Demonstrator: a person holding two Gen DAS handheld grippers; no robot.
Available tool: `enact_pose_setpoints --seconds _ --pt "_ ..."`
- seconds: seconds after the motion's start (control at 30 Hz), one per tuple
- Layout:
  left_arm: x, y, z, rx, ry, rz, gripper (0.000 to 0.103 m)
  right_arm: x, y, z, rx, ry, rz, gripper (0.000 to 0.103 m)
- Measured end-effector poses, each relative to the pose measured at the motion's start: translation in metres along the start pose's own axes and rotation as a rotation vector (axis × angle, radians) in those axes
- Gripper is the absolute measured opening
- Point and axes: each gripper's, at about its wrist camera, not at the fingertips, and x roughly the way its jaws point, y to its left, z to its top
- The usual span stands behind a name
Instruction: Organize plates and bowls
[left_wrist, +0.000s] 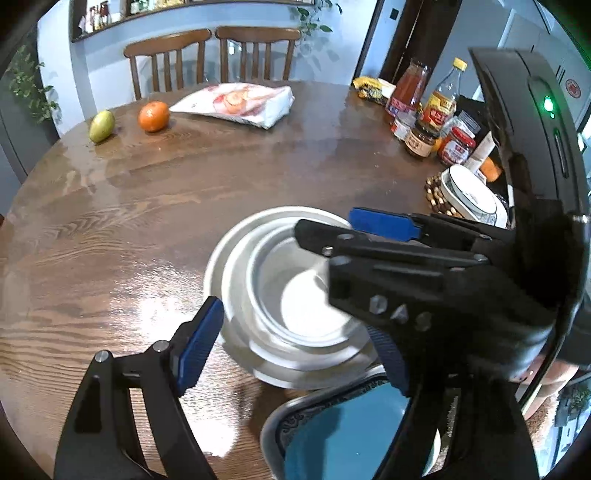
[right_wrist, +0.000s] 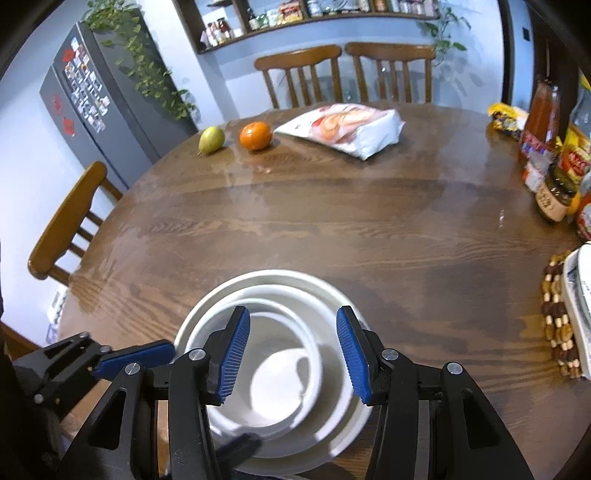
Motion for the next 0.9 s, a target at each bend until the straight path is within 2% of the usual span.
enact_pose_setpoints --seconds 0.23,0.33,0.4,0.57,0.63,0.9 --pt "-0.01 0.019 -0.002 -0.034 -0.065 -0.021 0.084 -0.012 -0.011 -0.002 0.048 -0.067 0.019 0.062" --pt "-0.006 0.028 0.0 -0.068 -0.068 -0.018 0.084 -0.018 -0.02 -0.005 0.08 -0.108 0.042 0.066" --pt "-0.002 0.035 0.001 -0.094 -0.059 -0.029 0.084 -0.018 -0.028 -0.008 0.108 -0.119 0.063 0.074" --pt "0.012 0.052 -0.001 -0.172 -0.048 -0.077 0.085 -0.013 -0.042 -0.01 0.178 -0.103 0.052 0.077" --pt "0.019 0.056 -0.004 -0.185 -0.017 -0.071 0.085 -0.011 -0.044 -0.012 0.19 -0.095 0.071 0.077" --pt "0.022 0.056 -0.006 -0.228 -0.021 -0.151 0.085 0.005 -0.042 -0.017 0.203 -0.031 0.131 0.077"
